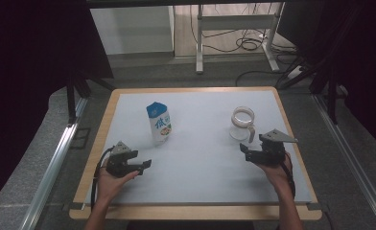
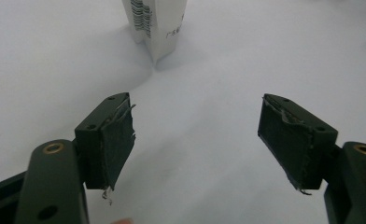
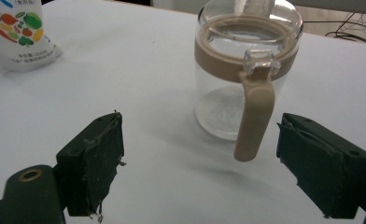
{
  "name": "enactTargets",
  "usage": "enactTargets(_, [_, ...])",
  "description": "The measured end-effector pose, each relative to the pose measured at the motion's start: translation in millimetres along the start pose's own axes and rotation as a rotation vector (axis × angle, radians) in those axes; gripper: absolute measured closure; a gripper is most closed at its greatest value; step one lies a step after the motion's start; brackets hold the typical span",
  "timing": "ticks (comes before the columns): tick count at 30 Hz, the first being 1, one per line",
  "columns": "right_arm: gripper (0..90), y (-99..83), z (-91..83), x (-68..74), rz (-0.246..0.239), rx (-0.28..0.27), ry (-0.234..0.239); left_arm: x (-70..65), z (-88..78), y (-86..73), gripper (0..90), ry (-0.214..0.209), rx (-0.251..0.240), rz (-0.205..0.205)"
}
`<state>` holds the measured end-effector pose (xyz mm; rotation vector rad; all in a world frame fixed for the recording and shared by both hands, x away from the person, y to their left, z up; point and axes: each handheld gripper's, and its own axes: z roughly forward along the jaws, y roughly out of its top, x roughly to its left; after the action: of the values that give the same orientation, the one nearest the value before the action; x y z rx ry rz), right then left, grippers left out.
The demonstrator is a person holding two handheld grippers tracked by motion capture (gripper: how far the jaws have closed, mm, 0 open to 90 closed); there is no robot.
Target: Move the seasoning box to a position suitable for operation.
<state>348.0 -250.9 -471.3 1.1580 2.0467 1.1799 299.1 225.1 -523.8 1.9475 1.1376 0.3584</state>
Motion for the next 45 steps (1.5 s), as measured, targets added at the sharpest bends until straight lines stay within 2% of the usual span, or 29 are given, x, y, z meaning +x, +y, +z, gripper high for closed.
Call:
enactTargets(2, [15.4, 4.6, 0.1, -1.0, -0.003, 0.001, -0.002, -0.5, 1.8, -0.1, 26.6, 0.006, 0.007, 0.005])
enactTargets(7, [14.3, 29.8, 1.1, -5.0, -0.032, 0.003, 0.009, 0.6, 5.8, 1.2, 26.1, -0.012, 0.006, -0.002])
enactTargets(8, [13.2, 41.4, 8.5, -9.7, -0.030, 0.009, 0.011, 0.3, 6.9, 2.1, 25.0, -0.017, 0.003, 0.004])
enactTargets(11, [11.1, 49.9, 18.3, -13.5, -0.031, 0.028, 0.014, -0.7, 8.2, 3.3, 24.2, -0.017, 0.003, 0.012])
enactTargets(13, [8.5, 61.2, 32.1, -17.6, -0.046, 0.049, -0.008, -0.6, 8.1, 4.0, 23.4, -0.013, 0.005, 0.021])
enactTargets(15, [7.8, 63.9, 35.2, -18.7, -0.044, 0.050, -0.012, -0.1, 8.0, 3.9, 23.3, -0.011, 0.006, 0.013])
enactTargets(16, [6.5, 70.6, 46.2, -21.6, -0.041, 0.065, -0.018, 1.0, 8.1, 3.6, 22.9, -0.007, 0.010, 0.010])
enactTargets(21, [3.8, 76.1, 66.1, -24.7, -0.039, 0.096, -0.034, 2.1, 7.9, 3.0, 22.3, 0.001, 0.015, -0.003])
enactTargets(23, [3.9, 76.8, 72.6, -26.0, -0.037, 0.089, -0.036, 2.2, 7.8, 2.7, 22.3, 0.001, 0.013, -0.010])
enactTargets(25, [3.5, 74.8, 79.2, -28.0, -0.022, 0.100, -0.032, 2.4, 7.5, 2.4, 22.2, 0.003, 0.014, -0.013])
enactTargets(28, [3.2, 71.6, 86.7, -31.0, -0.026, 0.119, -0.056, 2.6, 7.8, 2.4, 22.1, 0.004, 0.011, -0.019])
enactTargets(30, [3.2, 69.4, 90.8, -35.8, -0.010, 0.116, -0.047, 0.8, 7.1, 2.9, 21.9, 0.018, 0.011, -0.013])
enactTargets(35, [3.6, 70.5, 93.7, -38.2, 0.004, 0.096, -0.032, -0.3, 4.9, 2.4, 21.9, 0.031, 0.000, -0.009])
enactTargets(36, [4.1, 70.4, 98.1, -38.1, 0.005, 0.129, -0.029, 0.6, 4.4, 2.4, 21.9, 0.028, -0.005, -0.010])
enactTargets(38, [5.4, 70.3, 100.0, -37.6, -0.005, 0.142, -0.031, 0.5, 4.1, 2.6, 21.8, 0.026, -0.009, -0.013])
enactTargets(39, [10.5, 70.5, 102.1, -35.8, -0.019, 0.152, -0.022, 1.1, 4.1, 3.4, 21.8, 0.023, -0.012, -0.007])
enactTargets(45, [11.0, 70.5, 102.9, -34.6, -0.022, 0.166, -0.032, 0.3, 4.0, 4.3, 21.5, 0.023, -0.016, -0.009])
